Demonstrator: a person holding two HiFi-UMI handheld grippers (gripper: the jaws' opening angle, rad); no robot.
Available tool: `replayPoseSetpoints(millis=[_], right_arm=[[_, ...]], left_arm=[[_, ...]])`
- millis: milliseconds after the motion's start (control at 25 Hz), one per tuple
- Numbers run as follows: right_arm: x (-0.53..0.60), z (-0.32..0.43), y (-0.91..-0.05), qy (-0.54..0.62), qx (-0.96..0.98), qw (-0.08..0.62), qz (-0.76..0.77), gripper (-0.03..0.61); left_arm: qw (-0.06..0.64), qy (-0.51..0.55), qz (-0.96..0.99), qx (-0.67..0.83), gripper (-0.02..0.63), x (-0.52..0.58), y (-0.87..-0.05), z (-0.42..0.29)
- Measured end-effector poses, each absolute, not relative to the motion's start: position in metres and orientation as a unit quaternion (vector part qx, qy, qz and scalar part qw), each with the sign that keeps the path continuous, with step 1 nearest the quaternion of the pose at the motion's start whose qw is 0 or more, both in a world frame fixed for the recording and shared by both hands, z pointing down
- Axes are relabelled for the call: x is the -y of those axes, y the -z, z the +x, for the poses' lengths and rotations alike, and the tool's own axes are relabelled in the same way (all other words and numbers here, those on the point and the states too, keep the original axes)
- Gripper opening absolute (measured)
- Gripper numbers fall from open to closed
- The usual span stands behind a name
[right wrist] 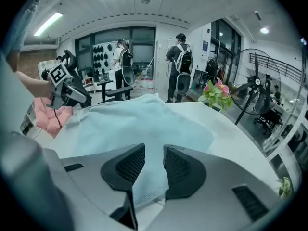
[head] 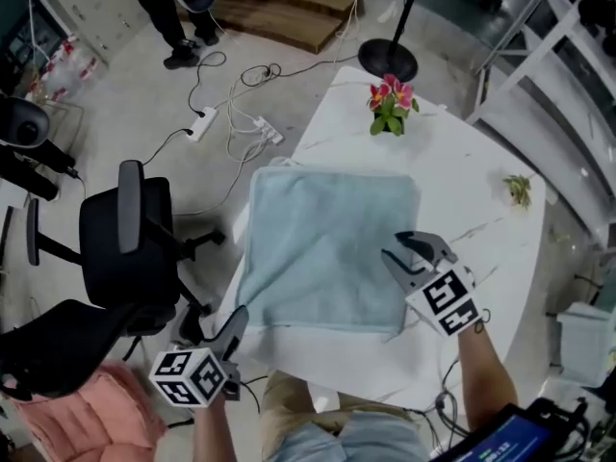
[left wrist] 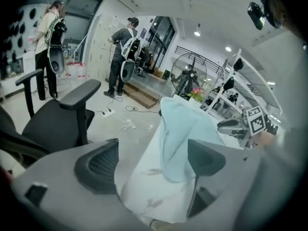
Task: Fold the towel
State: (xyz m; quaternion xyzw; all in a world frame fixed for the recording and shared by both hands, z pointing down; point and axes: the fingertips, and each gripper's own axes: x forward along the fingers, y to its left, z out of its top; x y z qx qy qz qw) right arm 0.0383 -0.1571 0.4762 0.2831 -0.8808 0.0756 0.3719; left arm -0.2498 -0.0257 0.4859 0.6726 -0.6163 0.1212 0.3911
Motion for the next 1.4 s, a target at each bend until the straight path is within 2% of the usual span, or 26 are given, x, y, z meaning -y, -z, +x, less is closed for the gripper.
replayPoseSetpoints(millis=[120, 200, 240, 280, 320, 360, 400, 720, 1120, 1400], right_arm=[[0.119, 0.033, -0.470, -0.079, 0.892, 0.378, 0.235, 0.113], [0.088, 0.027, -0.475, -0.089, 0.895, 0.389, 0.199, 0.114], [0.074, 0.024, -0.481, -0.094, 0.896, 0.392, 0.186, 0.114], [0.063, 0.021, -0.488, -0.098, 0.897, 0.393, 0.178, 0.114], [0.055, 0.018, -0.496, -0.098, 0.896, 0.397, 0.172, 0.115], [0.051, 0.017, -0.504, -0.094, 0.893, 0.406, 0.167, 0.115], [0.047, 0.018, -0.510, -0.091, 0.889, 0.417, 0.163, 0.120], [0.020, 0.071, -0.520, -0.127, 0.874, 0.433, 0.183, 0.121], [-0.053, 0.164, -0.524, -0.176, 0.842, 0.469, 0.199, 0.121], [-0.087, 0.193, -0.528, -0.203, 0.834, 0.478, 0.190, 0.126]], left_arm=[[0.379, -0.115, 0.679, 0.618, 0.441, 0.027, -0.472, -0.242], [0.371, -0.102, 0.694, 0.609, 0.382, 0.035, -0.464, -0.223], [0.365, -0.099, 0.702, 0.604, 0.334, 0.040, -0.461, -0.213], [0.357, -0.098, 0.710, 0.600, 0.247, 0.045, -0.459, -0.202], [0.348, -0.103, 0.717, 0.595, 0.130, 0.050, -0.459, -0.191], [0.339, -0.114, 0.724, 0.590, 0.053, 0.054, -0.462, -0.181], [0.334, -0.131, 0.729, 0.583, 0.034, 0.057, -0.467, -0.170], [0.345, -0.250, 0.748, 0.509, 0.034, 0.045, -0.505, -0.097], [0.346, -0.297, 0.777, 0.434, 0.034, -0.025, -0.513, -0.005], [0.335, -0.307, 0.791, 0.410, 0.044, -0.051, -0.512, 0.033]])
